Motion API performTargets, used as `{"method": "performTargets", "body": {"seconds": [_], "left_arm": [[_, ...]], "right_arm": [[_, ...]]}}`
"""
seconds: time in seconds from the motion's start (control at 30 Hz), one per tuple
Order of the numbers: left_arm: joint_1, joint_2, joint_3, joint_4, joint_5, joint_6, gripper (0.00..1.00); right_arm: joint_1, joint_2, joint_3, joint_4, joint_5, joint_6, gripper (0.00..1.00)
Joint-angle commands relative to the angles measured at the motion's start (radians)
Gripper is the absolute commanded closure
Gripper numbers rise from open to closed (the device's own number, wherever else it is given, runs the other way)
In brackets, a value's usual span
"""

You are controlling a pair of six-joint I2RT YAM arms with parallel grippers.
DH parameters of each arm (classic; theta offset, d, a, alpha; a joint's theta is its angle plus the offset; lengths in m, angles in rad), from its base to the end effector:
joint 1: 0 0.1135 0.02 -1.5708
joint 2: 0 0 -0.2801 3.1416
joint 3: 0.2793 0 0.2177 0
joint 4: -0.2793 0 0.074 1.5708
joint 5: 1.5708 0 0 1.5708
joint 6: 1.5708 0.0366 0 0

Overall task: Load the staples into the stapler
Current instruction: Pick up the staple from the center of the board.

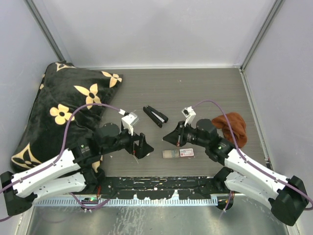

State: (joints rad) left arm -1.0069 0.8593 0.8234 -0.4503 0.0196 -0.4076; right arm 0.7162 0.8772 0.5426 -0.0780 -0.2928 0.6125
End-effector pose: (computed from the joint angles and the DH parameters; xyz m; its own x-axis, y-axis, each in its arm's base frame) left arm 0.0775 -0.1239 0.3264 -0.5679 0.1566 -0.8081 0.6853 0.6337 -0.3589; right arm 0.1124 0.1118 0.2731 -0.7235 0.1000 -0.6830 -0.5036 0.6002 0.6214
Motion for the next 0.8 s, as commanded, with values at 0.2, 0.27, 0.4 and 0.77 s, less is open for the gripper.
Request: {"method": "performTargets", "body": {"seconds": [0.2,0.27,0.4,0.77], "left_arm": [[0.003,-0.080,-0.109,0.545,0.324,-0.177,0.17],[0.003,-0.081,-0.111,0.575,0.353,-0.199,0.26],[0.004,-0.086,-0.118,0.676,0.399,-0.240,0.38],[0.003,-0.014,-0.066,0.693,0.485,-0.272,0.52]], "right_arm": [[-0.006,-0.147,-0.111,0.742,-0.349,0.301,0.99],[-0.006,-0.150,-0.115,0.802,-0.369,0.343,0.99],[-0.006,-0.136,-0.134,0.940,-0.398,0.430,0.99],[-0.006,-0.111,-0.125,1.031,-0.454,0.483,0.99]]}}
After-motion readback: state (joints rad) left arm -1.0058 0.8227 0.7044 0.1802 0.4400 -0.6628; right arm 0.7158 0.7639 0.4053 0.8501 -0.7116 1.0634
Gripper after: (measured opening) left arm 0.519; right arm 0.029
